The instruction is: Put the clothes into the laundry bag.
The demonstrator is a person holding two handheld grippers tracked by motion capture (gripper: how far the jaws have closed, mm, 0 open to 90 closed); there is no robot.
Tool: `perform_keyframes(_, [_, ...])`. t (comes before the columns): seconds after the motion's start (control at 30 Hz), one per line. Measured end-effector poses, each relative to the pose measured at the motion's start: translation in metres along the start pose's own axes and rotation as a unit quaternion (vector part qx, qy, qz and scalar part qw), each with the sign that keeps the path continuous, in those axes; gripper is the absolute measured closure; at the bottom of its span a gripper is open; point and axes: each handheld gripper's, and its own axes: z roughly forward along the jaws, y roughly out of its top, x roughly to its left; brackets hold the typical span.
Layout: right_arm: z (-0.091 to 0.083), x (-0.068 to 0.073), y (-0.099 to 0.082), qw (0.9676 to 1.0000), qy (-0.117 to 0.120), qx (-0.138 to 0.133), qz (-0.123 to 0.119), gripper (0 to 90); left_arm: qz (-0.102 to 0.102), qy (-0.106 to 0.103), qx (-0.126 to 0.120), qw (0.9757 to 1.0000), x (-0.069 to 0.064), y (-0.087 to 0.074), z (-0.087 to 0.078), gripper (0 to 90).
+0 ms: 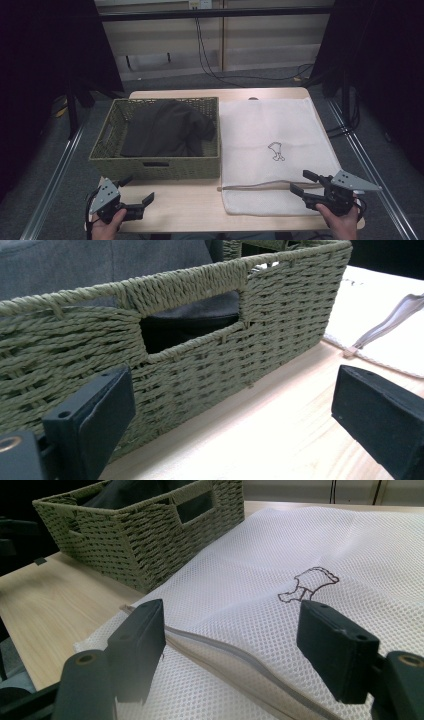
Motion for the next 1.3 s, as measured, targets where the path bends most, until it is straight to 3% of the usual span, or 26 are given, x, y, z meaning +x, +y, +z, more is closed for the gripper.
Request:
perform_keyframes(0.13, [0.004,0.003,0.001,0.9999,0.003,0.013,-0.004,26.6,0.013,0.001,0.011,0.9999,0.0,0.001,0.002,3.7])
perform_keyframes(0.2, [0.006,0.004,0.001,0.9996,0.019,0.019,-0.006,21.2,0.015,0.006,0.014,0.9998,0.001,0.001,0.002,3.4])
perform_keyframes(0.27, [0.007,0.005,0.002,0.9992,0.03,0.025,-0.007,21.2,0.008,0.011,0.011,0.9998,0.001,0.001,0.002,2.8])
perform_keyframes(0.33, [0.008,0.006,0.003,0.9989,0.033,0.032,-0.008,23.0,0.005,0.002,0.009,0.9999,0.002,0.002,0.002,2.8])
perform_keyframes(0.4, [0.011,0.006,0.005,0.9982,0.034,0.047,-0.018,29.0,0.013,0.007,0.016,0.9998,0.002,0.002,0.004,2.9])
perform_keyframes(0.47, [0.021,0.003,0.012,0.9948,0.016,0.089,-0.046,34.6,0.011,0.006,0.019,0.9997,0.002,0.001,0.006,2.8])
perform_keyframes(0.5, [0.021,0.003,0.012,0.9948,0.016,0.089,-0.046,34.6,0.005,0.006,0.018,0.9998,0.002,0.001,0.006,2.8])
perform_keyframes(0.57, [0.027,-0.001,0.016,0.9943,0.024,0.096,-0.041,37.7,0.014,0.006,0.022,0.9996,0.005,0.002,0.007,3.2])
perform_keyframes(0.7, [0.036,-0.007,0.022,0.991,0.016,0.12,-0.057,41.8,0.007,0.004,0.027,0.9996,0.007,0.001,0.008,3.4])
perform_keyframes(0.73, [0.041,-0.012,0.024,0.9879,0.016,0.14,-0.066,42.4,0.007,0.003,0.027,0.9996,0.007,0.001,0.008,3.4])
perform_keyframes(0.8, [0.044,-0.015,0.024,0.9868,0.016,0.147,-0.067,41.8,0.013,0.002,0.028,0.9995,0.006,0.002,0.007,3.4])
perform_keyframes(0.83, [0.048,-0.017,0.023,0.9846,0.011,0.16,-0.07,41.4,0.016,-0.002,0.029,0.9995,0.004,0.002,0.007,3.4])
perform_keyframes(0.93, [0.06,-0.023,0.02,0.9766,0.017,0.201,-0.074,40.5,0.026,-0.008,0.027,0.9993,0.002,0.003,0.005,3.4])
perform_keyframes(0.97, [0.063,-0.023,0.019,0.9753,0.02,0.206,-0.076,40.5,0.024,-0.012,0.027,0.9993,0.002,0.003,0.006,3.7])
perform_keyframes(1.0, [0.068,-0.024,0.018,0.9699,0.019,0.229,-0.081,39.4,0.023,-0.011,0.026,0.9994,0.001,0.003,0.006,3.8])
perform_keyframes(1.03, [0.068,-0.024,0.018,0.9699,0.019,0.229,-0.081,39.4,0.023,-0.01,0.029,0.9993,0.002,0.003,0.006,3.8])
perform_keyframes(1.1, [0.074,-0.025,0.019,0.9644,0.018,0.247,-0.092,36.6,0.017,-0.016,0.03,0.9993,0.003,0.002,0.008,3.8])
perform_keyframes(1.2, [0.077,-0.028,0.018,0.9637,0.014,0.249,-0.096,32.2,0.02,-0.014,0.032,0.9992,0.004,0.002,0.007,3.8])
perform_keyframes(1.3, [0.081,-0.025,0.012,0.9608,0.015,0.256,-0.104,28.3,0.018,-0.017,0.03,0.9992,0.004,0.002,0.006,3.8])
